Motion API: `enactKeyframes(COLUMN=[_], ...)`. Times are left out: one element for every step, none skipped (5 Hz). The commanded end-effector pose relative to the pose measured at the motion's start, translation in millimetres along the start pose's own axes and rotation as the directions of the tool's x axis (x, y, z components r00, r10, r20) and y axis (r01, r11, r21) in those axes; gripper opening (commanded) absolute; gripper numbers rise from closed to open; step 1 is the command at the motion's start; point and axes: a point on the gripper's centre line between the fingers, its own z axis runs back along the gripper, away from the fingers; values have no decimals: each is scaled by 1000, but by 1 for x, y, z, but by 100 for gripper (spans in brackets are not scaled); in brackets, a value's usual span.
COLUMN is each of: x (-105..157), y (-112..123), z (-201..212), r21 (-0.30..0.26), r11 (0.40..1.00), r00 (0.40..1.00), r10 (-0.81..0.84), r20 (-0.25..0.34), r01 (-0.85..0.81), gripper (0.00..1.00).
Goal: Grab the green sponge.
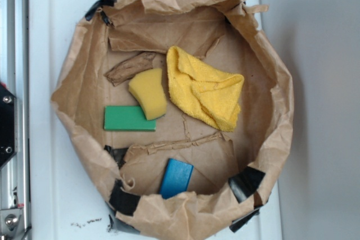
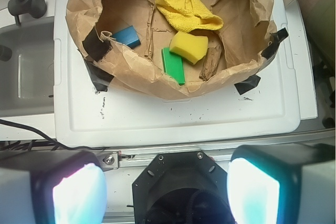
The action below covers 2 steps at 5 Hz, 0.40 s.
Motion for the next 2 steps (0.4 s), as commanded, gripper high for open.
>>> enactKeyframes(x=[0, 49], y=[0, -9], z=[0, -6], r21=[0, -15], r11=[1000, 997], r00=[1000, 996], r10=[0, 78], r20=[0, 30], r01=[0, -78], gripper=[100, 100])
